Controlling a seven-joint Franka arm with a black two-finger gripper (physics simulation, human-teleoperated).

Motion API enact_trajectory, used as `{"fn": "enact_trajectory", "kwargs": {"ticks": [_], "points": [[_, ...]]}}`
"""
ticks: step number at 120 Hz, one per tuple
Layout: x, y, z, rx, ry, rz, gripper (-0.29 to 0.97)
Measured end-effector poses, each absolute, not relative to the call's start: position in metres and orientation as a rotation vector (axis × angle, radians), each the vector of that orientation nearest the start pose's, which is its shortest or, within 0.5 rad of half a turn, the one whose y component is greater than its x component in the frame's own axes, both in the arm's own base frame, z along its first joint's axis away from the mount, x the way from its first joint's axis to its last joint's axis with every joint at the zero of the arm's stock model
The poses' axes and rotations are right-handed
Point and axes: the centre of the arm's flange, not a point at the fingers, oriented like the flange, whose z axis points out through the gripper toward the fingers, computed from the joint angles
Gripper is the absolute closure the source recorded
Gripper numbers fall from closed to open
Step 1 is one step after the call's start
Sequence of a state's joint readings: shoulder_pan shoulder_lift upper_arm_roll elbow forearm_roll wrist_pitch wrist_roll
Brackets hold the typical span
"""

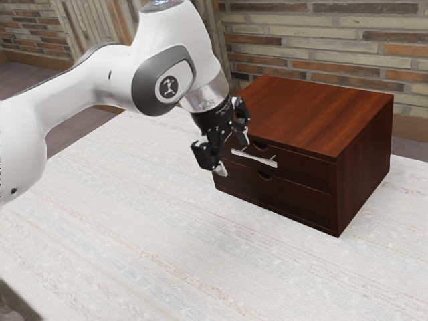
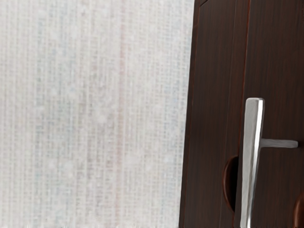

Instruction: Pull the drawer handle with one arm to open the drawer

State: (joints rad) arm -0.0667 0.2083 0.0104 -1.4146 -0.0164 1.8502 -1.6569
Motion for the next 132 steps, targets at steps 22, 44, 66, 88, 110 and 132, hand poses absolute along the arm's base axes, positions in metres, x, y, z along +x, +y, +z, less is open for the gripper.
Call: {"fn": "enact_trajectory", "kwargs": {"ticks": [22, 44, 66, 88, 110, 132], "points": [[0.653, -0.039, 0.59, 2.027, 2.143, 0.203, 0.08], [0.662, -0.036, 0.581, 2.001, 2.145, 0.225, 0.1], [0.666, -0.033, 0.576, 1.98, 2.148, 0.236, 0.11], [0.667, -0.032, 0.566, 1.978, 2.161, 0.225, 0.14], [0.666, -0.032, 0.565, 1.979, 2.166, 0.22, 0.18], [0.664, -0.032, 0.561, 1.984, 2.176, 0.209, 0.22]]}}
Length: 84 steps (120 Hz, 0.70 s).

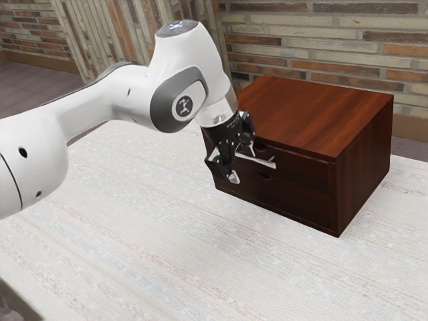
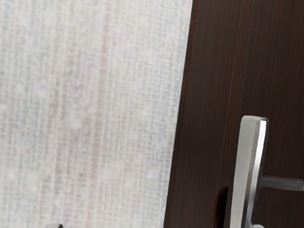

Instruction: Pull the drawer handle with one arm to open the drawer

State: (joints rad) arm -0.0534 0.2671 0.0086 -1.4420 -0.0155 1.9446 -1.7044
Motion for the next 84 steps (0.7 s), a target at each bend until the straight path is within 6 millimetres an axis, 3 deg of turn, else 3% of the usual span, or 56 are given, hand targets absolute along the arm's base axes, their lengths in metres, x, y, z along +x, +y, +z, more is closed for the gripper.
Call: {"fn": "enact_trajectory", "kwargs": {"ticks": [28, 84], "points": [[0.658, -0.029, 0.56, 1.986, 2.191, 0.198, 0.25], [0.621, -0.027, 0.568, 1.985, 2.204, 0.185, 0.27]]}}
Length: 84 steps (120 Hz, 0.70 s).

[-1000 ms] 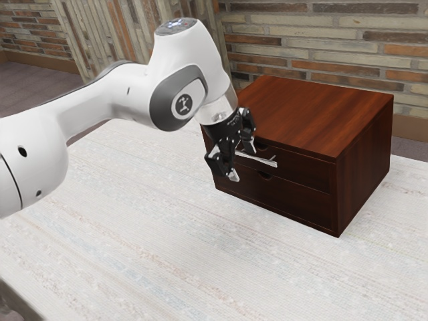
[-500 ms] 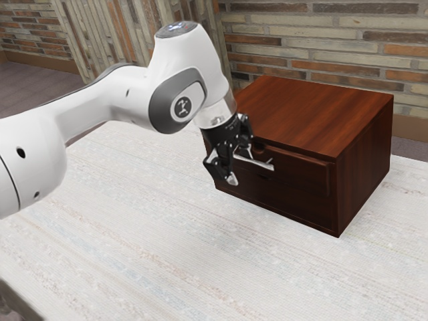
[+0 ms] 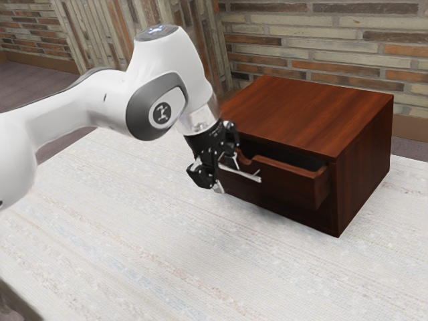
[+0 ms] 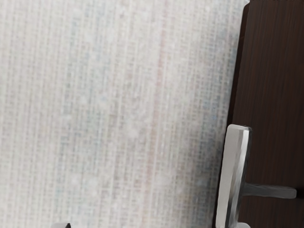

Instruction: Pull the drawer handle with one arm to open the drawer

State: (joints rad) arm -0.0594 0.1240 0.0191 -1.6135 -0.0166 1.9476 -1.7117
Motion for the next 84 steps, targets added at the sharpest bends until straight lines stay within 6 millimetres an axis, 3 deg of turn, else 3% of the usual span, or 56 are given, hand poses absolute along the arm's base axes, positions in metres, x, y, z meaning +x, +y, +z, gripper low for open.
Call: {"fn": "enact_trajectory", "kwargs": {"ticks": [84], "points": [[0.574, -0.025, 0.564, 1.98, 2.239, 0.15, 0.28]]}}
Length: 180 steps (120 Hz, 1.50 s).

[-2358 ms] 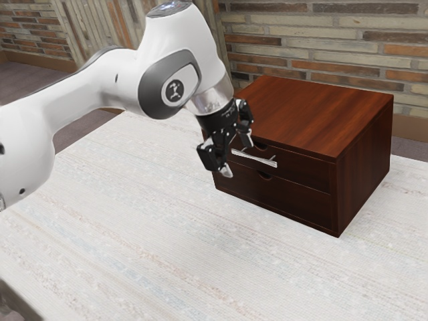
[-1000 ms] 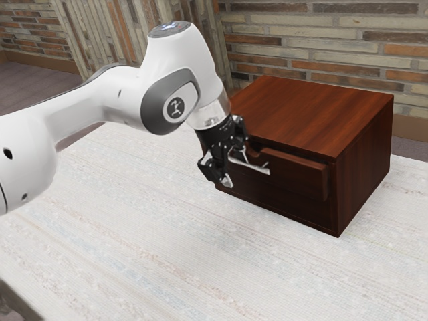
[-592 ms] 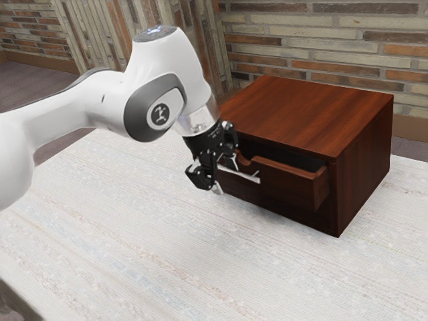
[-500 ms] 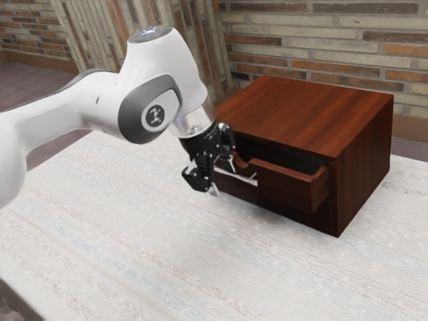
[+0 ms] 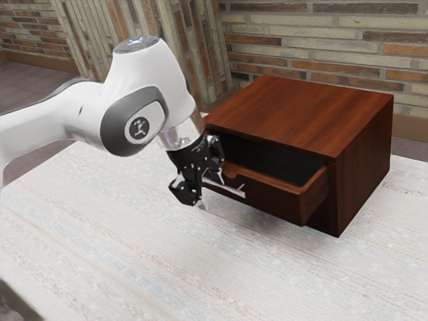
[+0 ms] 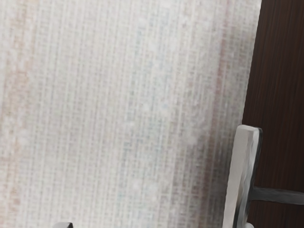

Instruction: Pull the drawer handle with one arm to open the drawer

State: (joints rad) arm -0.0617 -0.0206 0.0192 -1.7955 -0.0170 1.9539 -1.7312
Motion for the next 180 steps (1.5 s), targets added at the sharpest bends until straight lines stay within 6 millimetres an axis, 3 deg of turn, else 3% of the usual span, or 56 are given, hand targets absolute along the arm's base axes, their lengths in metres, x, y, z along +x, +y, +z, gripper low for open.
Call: {"fn": "enact_trajectory", "kwargs": {"ticks": [79, 180], "points": [[0.531, -0.02, 0.566, 1.948, 2.275, 0.135, 0.28], [0.505, -0.018, 0.563, 1.931, 2.303, 0.121, 0.29]]}}
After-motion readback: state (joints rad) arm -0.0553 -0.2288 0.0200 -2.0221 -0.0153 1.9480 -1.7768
